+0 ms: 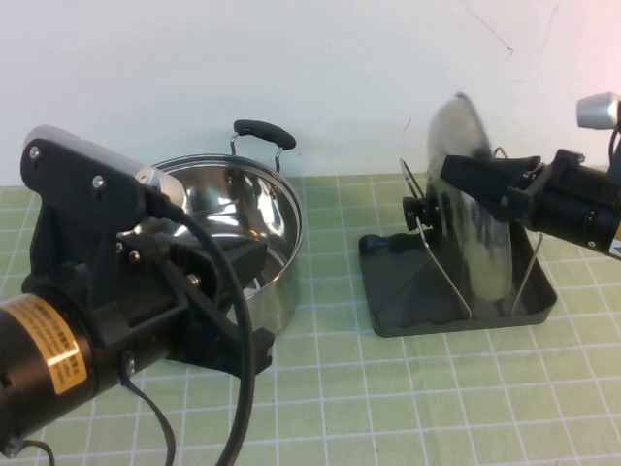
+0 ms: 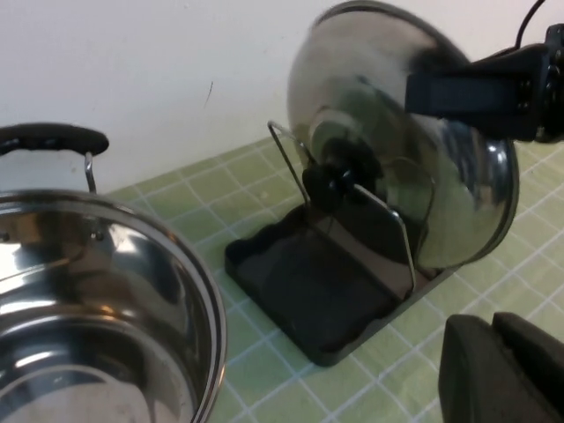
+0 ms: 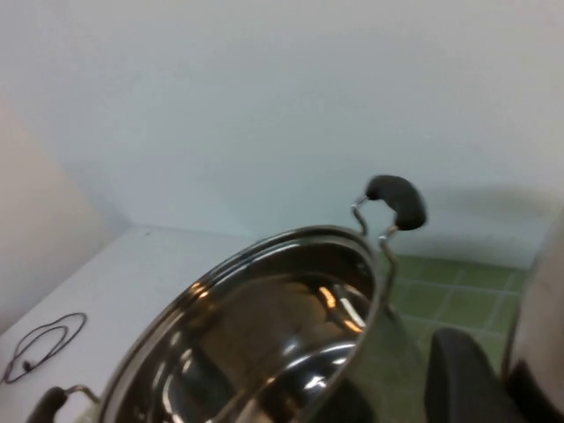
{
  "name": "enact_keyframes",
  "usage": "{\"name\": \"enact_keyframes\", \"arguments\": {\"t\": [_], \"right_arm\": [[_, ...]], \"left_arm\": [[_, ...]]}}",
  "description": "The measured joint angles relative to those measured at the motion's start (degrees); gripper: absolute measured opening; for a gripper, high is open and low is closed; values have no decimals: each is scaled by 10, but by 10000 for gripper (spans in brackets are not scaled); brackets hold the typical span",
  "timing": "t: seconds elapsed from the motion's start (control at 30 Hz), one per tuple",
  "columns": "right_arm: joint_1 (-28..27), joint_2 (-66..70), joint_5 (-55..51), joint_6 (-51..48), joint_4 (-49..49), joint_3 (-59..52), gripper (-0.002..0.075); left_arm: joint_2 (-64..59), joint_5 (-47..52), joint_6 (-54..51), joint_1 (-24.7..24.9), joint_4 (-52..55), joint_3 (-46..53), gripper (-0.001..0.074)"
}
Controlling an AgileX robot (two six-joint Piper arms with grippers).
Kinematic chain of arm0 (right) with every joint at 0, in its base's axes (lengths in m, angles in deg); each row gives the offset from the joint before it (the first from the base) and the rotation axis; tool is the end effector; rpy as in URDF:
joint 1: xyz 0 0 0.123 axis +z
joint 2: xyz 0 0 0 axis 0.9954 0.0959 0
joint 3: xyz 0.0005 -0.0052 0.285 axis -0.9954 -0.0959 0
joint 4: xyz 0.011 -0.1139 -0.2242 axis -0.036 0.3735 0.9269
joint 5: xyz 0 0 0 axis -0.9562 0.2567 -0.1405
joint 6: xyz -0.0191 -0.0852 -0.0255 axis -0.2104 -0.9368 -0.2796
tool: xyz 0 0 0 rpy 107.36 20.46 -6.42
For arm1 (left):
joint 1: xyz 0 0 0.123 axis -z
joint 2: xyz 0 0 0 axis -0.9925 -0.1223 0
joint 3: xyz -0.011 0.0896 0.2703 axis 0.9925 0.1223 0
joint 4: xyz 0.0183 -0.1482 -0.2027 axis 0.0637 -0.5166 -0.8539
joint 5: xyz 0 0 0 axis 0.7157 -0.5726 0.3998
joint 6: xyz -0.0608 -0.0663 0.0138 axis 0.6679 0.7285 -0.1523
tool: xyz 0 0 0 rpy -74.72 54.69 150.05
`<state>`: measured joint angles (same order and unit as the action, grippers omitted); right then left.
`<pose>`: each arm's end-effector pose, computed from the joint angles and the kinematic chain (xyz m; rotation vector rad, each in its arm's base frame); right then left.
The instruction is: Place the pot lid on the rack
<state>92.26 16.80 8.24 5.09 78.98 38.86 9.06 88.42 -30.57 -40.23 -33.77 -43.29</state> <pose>0.3272 0.1121 0.2283 -0.3763 1.6647 1.1354 0.1554 -0.1373 0.3449 0.4766 1.8345 -0.6079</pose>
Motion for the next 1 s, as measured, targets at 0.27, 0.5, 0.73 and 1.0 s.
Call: {"name": "enact_keyframes", "arguments": {"t": [0.27,0.5,0.73,1.0], "right_arm": [[-68,2,37,11,7,0,417],[-111,-22,45,25,7,0,446],[-114,-114,48,13,75,44,249],[-114,-220,80,199,411,224,15]], "left_arm": [[0,43,0,0,0,0,1],[0,39,-8,0,26,0,1],[20,43,-28,0,103,0,1],[55,233,15,0,251,0,1]]}}
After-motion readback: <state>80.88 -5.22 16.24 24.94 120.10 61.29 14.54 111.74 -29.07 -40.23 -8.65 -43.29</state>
